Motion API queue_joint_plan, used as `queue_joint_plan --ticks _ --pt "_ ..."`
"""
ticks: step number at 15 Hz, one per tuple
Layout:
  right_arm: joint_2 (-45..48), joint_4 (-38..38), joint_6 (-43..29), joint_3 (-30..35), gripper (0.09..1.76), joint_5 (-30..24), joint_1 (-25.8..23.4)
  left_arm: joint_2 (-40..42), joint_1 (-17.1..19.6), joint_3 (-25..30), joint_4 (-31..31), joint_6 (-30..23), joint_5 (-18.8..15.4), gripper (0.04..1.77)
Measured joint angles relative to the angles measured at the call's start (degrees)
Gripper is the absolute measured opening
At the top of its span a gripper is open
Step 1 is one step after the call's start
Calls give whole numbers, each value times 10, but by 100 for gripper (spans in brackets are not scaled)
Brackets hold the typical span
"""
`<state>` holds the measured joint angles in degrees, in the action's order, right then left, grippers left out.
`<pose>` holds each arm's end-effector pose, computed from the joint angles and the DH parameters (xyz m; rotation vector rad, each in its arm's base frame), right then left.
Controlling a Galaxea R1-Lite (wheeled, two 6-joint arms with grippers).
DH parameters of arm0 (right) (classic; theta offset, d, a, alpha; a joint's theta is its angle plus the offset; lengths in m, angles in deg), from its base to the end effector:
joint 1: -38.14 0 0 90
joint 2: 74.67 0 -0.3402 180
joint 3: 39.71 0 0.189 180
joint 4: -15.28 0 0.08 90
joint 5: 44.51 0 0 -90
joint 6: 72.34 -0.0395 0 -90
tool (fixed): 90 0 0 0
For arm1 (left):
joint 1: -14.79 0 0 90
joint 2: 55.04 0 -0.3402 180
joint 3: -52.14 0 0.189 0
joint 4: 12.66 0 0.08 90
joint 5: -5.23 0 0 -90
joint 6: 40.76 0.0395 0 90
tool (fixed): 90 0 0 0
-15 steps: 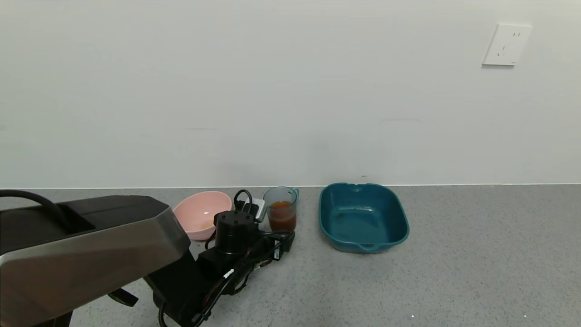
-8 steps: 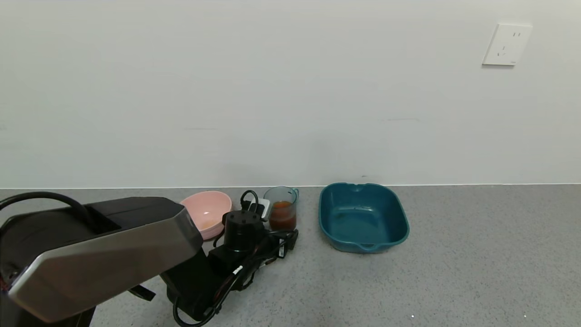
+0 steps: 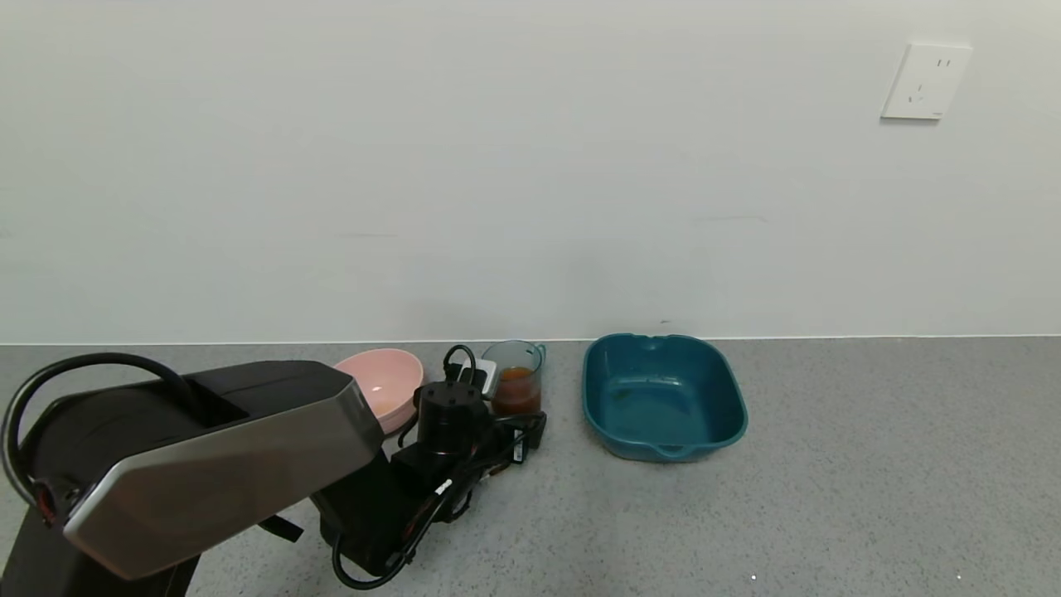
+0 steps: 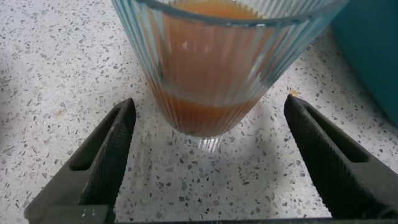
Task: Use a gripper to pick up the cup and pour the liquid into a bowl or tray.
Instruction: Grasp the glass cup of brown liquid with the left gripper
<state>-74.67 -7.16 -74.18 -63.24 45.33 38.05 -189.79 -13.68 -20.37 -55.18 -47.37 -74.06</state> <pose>-0.0474 0.0002 0.0777 0.0321 -0.0190 0.0015 0.3897 -0.2030 0.0343 0.0024 0.3425 -0.2875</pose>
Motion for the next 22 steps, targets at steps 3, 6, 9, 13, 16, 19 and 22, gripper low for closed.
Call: queue_joint_plan --ticks 3,6,9,13,16,19,22 --pt "0 0 0 0 171 0 0 -1 0 0 -8 2 0 172" --pt "0 0 0 0 171 0 0 -6 -2 2 -24 4 5 172" --pt "0 0 0 0 171 0 0 -12 -2 -1 -26 4 7 172" --pt "0 0 0 0 171 0 0 -20 -2 -5 -61 4 7 172" --pt "0 0 0 0 171 0 0 -27 -1 -11 -65 4 7 172" --pt "0 0 0 0 171 0 0 -33 0 -24 -66 2 8 172" --pt "0 0 0 0 171 0 0 -41 0 -39 -66 2 13 172"
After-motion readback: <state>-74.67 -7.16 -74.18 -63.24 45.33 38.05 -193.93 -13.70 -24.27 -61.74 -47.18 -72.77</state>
